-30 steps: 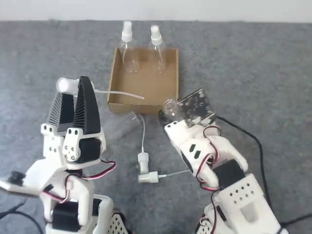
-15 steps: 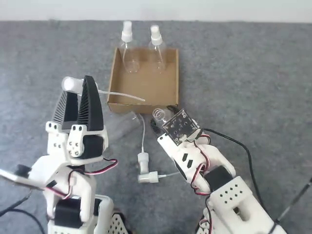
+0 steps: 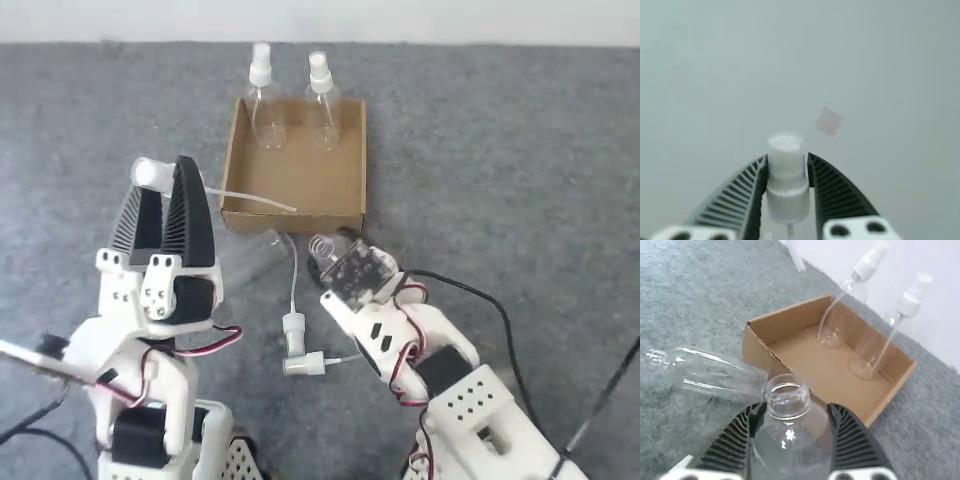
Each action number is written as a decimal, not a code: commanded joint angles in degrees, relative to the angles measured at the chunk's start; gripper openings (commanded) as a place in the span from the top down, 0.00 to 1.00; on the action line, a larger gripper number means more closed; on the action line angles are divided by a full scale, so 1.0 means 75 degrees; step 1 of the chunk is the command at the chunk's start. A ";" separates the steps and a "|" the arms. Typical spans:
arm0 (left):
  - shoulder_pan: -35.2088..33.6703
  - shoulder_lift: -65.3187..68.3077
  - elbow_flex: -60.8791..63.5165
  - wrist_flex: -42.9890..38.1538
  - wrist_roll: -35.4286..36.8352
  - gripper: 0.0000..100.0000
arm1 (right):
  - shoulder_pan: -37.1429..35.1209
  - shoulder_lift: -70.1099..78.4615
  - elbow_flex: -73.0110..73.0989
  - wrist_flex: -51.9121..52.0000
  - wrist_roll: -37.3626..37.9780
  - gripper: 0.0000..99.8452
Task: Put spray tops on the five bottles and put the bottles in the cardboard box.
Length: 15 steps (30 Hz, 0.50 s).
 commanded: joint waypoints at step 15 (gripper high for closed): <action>0.0035 -0.0117 0.0217 0.0996 -0.0164 0.99 | -0.0229 -0.0264 0.0422 -0.1483 0.0422 0.99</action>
